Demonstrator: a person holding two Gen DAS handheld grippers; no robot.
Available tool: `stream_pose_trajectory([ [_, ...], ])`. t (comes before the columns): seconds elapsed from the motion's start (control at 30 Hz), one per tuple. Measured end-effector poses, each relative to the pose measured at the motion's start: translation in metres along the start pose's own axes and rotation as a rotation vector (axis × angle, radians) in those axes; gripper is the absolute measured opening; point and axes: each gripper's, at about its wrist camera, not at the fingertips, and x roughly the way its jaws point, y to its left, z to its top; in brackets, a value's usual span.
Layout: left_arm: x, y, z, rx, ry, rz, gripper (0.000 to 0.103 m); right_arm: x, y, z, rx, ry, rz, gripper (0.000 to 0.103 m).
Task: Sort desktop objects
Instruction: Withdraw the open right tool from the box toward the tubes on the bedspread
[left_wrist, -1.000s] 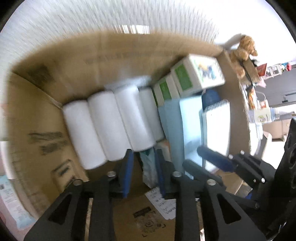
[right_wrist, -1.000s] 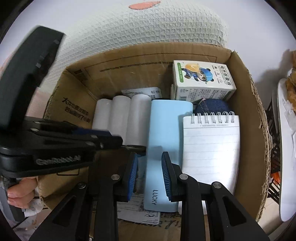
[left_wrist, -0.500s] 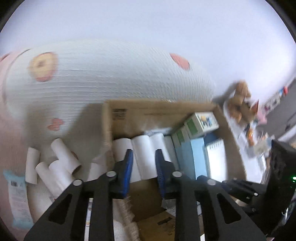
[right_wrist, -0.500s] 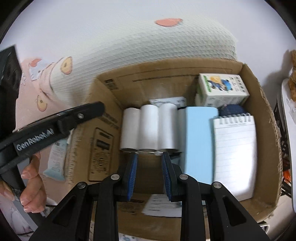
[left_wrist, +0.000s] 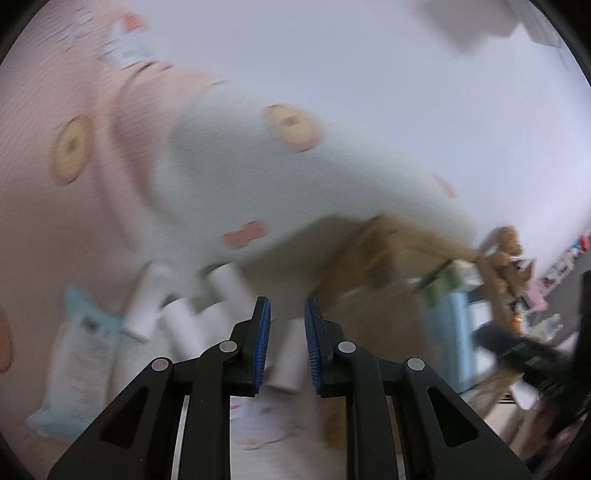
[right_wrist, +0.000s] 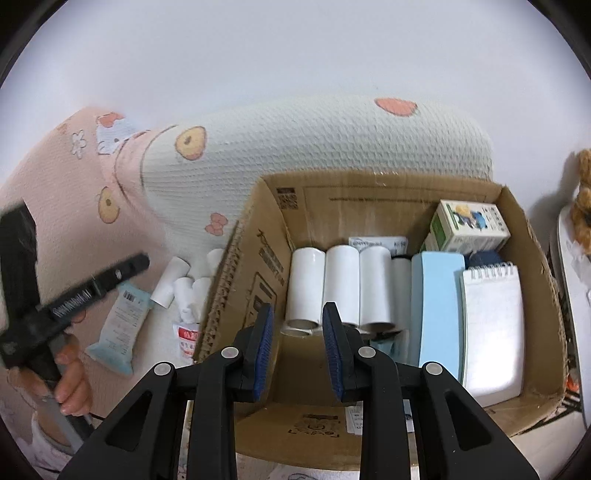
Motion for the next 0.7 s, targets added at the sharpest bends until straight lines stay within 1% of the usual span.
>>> stream_pose_trajectory([
  [0.17, 0.01, 0.042, -0.033, -0.087, 0.064, 0.02, 0.021, -0.004, 0.015, -0.002, -0.045, -0.02, 0.014, 0.023],
  [0.3, 0.01, 0.065, -0.058, -0.113, 0.098, 0.051, 0.021, -0.001, 0.033, -0.01, -0.093, -0.05, 0.023, 0.023],
  [0.37, 0.006, 0.073, -0.066, -0.112, 0.097, 0.062, 0.021, -0.002, 0.041, -0.014, -0.103, -0.075, 0.033, 0.023],
  [0.43, 0.001, 0.079, -0.073, -0.103, 0.089, 0.054, 0.021, -0.006, 0.048, -0.016, -0.108, -0.103, 0.053, 0.023],
  [0.53, 0.0, 0.081, -0.079, -0.075, 0.102, 0.019, 0.021, -0.019, 0.061, -0.02, -0.12, -0.183, 0.08, 0.023],
  [0.6, 0.005, 0.08, -0.086, -0.045, 0.127, 0.032, 0.021, -0.026, 0.074, -0.026, -0.146, -0.256, 0.089, 0.023],
  [0.63, 0.007, 0.079, -0.09, -0.029, 0.132, 0.05, 0.021, -0.028, 0.08, -0.028, -0.166, -0.278, 0.082, 0.023],
  [0.7, 0.009, 0.078, -0.099, -0.002, 0.144, 0.076, 0.021, -0.027, 0.099, -0.039, -0.218, -0.323, 0.034, 0.023],
])
